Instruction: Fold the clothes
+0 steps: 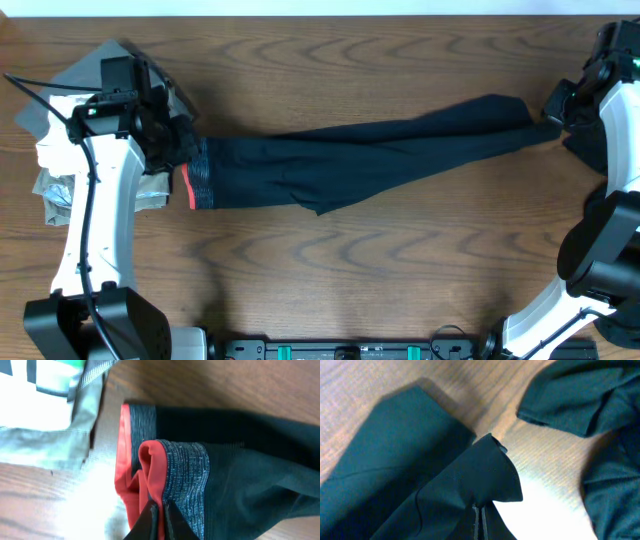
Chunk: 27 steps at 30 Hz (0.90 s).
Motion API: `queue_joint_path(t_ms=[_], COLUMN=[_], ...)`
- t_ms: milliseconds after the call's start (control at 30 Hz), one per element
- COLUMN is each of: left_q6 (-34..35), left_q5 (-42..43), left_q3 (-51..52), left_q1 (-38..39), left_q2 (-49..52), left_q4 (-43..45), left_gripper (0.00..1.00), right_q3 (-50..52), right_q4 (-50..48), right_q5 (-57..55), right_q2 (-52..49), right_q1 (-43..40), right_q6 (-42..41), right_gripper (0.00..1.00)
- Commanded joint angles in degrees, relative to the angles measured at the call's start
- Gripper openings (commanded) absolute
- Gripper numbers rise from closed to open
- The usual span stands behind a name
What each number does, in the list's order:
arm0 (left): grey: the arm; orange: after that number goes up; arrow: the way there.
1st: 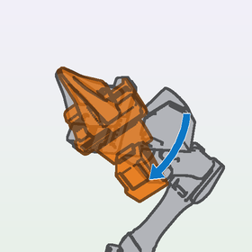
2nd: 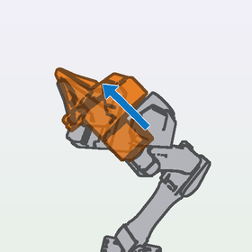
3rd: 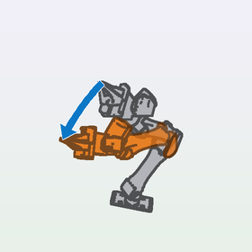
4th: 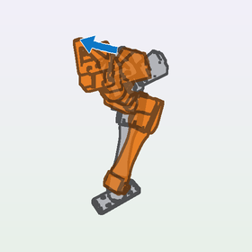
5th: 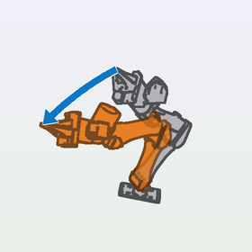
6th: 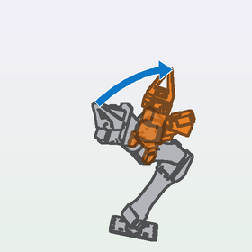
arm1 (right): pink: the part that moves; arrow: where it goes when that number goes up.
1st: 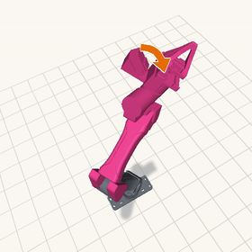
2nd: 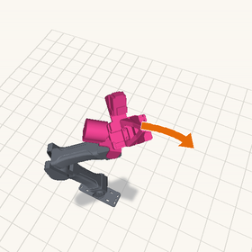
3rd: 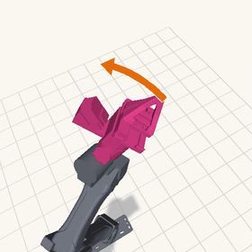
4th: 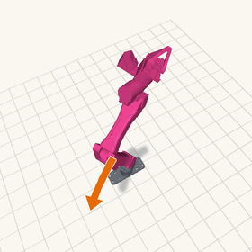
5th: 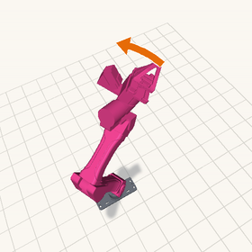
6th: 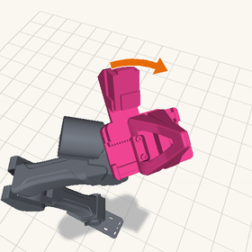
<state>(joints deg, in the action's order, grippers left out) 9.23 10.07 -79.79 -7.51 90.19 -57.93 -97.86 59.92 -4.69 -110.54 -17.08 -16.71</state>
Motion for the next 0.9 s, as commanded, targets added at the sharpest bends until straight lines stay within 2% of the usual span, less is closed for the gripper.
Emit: queue_joint_path(t_ms=[0,267,433,867], left_q6=[1.07,2.97,4.42,5.53], left_q5=[-1.16,-3.74,-8.5,-8.63], left_q3=[0.07,0.07,0.07,0.07], left_q1=[-0.46,-0.46,-0.46,-0.46], left_q2=[-0.39,-0.98,-2.03,-4.15], left_q4=[-1.29,-3.17,-5.29,-10.51], left_gripper=[0.06,0.06,0.06,0.06], right_q3=[-2.54,-6.62,-9.66,-13.09], right_q4=[1.4,5.77,9.31,19.28], right_q5=[-1.31,-3.02,-2.99,-2.99], right_q2=[-0.15,-0.15,-0.13,-0.13], right_q1=[-0.52,-1.57,-2.43,-2.51], right_q6=[2.23,3.08,3.08,3.72], right_gripper=[0.01,0.01,0.01,0.01])
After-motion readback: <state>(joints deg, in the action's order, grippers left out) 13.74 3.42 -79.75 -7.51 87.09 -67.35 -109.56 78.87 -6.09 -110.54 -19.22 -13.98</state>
